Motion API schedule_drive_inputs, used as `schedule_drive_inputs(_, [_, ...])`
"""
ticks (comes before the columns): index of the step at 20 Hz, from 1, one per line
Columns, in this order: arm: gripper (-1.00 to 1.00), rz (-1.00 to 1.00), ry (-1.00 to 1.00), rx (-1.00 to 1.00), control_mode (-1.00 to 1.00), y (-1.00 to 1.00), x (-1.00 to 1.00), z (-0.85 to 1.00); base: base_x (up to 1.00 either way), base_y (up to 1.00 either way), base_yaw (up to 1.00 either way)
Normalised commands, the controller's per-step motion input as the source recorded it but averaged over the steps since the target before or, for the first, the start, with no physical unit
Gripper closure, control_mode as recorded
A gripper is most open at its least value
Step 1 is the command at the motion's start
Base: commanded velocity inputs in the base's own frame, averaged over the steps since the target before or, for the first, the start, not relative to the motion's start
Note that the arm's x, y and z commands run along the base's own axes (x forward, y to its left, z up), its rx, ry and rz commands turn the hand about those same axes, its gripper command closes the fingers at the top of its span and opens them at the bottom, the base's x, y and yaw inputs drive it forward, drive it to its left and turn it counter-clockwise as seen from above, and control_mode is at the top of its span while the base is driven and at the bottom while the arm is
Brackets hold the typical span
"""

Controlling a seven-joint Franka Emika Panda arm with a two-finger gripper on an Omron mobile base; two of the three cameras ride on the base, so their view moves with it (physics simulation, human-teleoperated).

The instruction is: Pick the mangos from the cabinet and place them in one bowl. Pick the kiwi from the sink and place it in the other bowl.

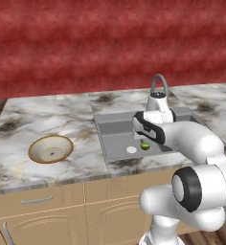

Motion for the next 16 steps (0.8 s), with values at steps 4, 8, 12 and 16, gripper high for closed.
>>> schedule_drive_inputs(4, [-1.00,0.00,0.00,0.00,1.00,0.00,0.00,0.00,0.00,0.00,0.00])
schedule_drive_inputs(8, [-1.00,0.00,0.00,0.00,-1.00,0.00,0.01,0.00,0.00,0.00,0.00])
schedule_drive_inputs(12, [-1.00,0.00,0.00,0.00,-1.00,0.00,0.23,0.00,0.00,0.00,0.00])
schedule_drive_inputs(16, [-1.00,-0.01,0.01,0.02,-1.00,-0.02,0.43,-0.07,0.00,0.00,0.00])
